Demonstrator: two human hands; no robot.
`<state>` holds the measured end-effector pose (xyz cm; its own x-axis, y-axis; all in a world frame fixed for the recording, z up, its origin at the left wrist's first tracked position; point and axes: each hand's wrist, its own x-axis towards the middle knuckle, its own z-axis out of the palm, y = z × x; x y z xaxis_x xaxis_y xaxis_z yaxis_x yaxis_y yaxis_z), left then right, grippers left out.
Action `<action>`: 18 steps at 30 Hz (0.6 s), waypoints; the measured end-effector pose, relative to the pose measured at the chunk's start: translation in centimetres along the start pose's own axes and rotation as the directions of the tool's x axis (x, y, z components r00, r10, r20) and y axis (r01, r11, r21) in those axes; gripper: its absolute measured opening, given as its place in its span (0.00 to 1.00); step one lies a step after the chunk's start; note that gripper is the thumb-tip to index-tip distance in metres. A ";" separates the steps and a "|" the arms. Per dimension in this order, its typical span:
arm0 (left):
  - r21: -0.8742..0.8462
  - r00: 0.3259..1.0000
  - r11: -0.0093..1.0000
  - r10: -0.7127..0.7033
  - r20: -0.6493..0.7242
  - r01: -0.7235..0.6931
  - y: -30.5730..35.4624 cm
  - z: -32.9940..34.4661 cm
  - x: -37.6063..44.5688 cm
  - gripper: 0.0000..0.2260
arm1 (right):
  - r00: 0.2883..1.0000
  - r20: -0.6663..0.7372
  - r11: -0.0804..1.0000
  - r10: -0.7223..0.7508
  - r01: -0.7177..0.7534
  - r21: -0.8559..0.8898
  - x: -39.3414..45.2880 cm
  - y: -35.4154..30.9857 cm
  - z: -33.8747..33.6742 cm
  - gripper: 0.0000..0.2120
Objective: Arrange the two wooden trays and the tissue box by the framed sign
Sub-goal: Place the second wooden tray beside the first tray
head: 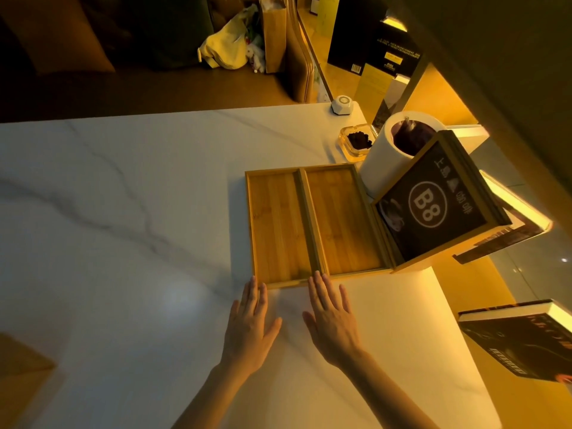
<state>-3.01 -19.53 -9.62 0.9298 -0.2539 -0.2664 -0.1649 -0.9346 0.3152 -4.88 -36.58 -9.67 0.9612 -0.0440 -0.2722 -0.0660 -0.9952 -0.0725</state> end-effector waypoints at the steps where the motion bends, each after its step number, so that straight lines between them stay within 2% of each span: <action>1: -0.006 1.000 1.000 0.003 -0.002 -0.003 0.0 0.0 0.0 0.32 | 1.000 0.002 1.000 0.005 -0.005 0.004 0.0 0.0 0.0 0.31; 6: -0.077 0.998 0.996 0.047 -0.044 -0.050 -0.3 0.4 0.0 0.32 | 0.999 -0.015 0.999 0.029 -0.029 0.031 -0.1 -0.2 0.0 0.31; 9: -0.083 0.997 0.995 0.058 -0.050 -0.062 -0.4 0.4 0.0 0.31 | 0.999 -0.052 1.000 -0.003 0.004 0.014 -0.1 -0.2 0.1 0.26; 18: -0.075 0.999 0.996 0.044 -0.003 -0.044 -0.6 0.1 0.1 0.32 | 0.997 -0.069 0.998 -0.037 0.040 0.051 0.0 -0.2 0.0 0.28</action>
<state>-2.87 -19.04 -9.97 0.9227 -0.2936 -0.2497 -0.1804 -0.9015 0.3935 -4.90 -36.41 -9.68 0.9792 -0.0134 -0.2027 -0.0408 -0.9904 -0.1320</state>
